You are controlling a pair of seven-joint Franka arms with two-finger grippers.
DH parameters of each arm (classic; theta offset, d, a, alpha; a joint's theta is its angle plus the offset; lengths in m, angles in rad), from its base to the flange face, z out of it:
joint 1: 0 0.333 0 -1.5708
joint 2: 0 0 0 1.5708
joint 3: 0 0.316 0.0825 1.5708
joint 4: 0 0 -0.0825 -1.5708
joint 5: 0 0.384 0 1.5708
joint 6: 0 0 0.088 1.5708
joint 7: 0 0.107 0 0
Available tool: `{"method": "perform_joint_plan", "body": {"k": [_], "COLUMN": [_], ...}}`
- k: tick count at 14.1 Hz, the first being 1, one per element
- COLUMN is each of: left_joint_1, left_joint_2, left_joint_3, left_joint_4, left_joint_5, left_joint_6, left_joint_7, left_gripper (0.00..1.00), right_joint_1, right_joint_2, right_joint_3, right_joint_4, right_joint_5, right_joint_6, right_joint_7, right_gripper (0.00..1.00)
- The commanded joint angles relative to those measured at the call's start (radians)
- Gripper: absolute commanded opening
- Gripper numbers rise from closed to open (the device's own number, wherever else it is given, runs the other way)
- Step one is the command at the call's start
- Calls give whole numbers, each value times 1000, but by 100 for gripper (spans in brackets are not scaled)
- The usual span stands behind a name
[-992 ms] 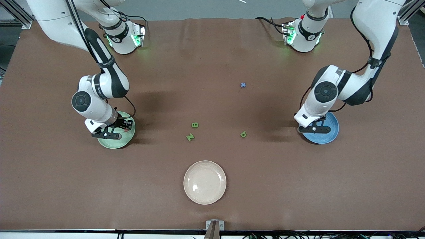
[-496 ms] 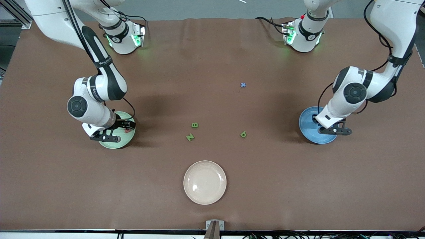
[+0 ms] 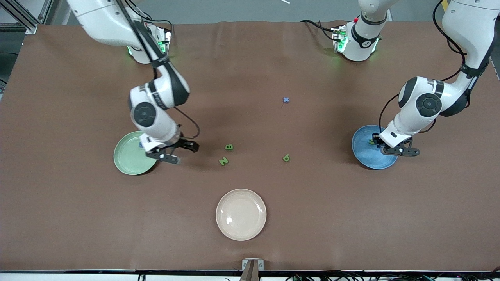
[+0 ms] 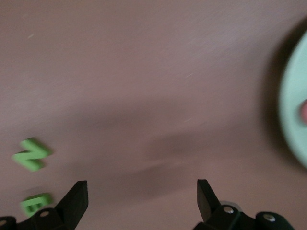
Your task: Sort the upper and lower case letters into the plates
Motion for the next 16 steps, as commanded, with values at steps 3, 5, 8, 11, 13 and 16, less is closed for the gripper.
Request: {"method": "perform_joint_plan", "body": {"k": [3,5,8,11,13,16], "left_joint_1": [25,28,35,33,33,33], "left_joint_2": [31,31,31,25,6,-29], "left_joint_3": [-2,-2,-2,-3,-8,-71], "left_joint_4": [-4,-2,-2,2,1,1], "left_joint_5": [42,58,58,58,58,43], "left_joint_6": [31,31,31,25,24,-12], "left_joint_7": [2,1,1,1,-5,-13], "left_gripper": [6,6,8,80,100,100], "right_joint_1": [111,151,190,219,224,230], "right_joint_2": [109,138,174,189,191,203], "right_joint_3": [-8,-10,-11,-19,-24,-24], "right_joint_4": [133,151,150,150,150,153], "right_joint_5": [-3,-10,-10,-13,-13,-33], "right_joint_6": [-3,10,82,101,101,104], "right_joint_7": [56,57,74,103,103,136], "right_gripper": [100,100,98,90,81,70]}}
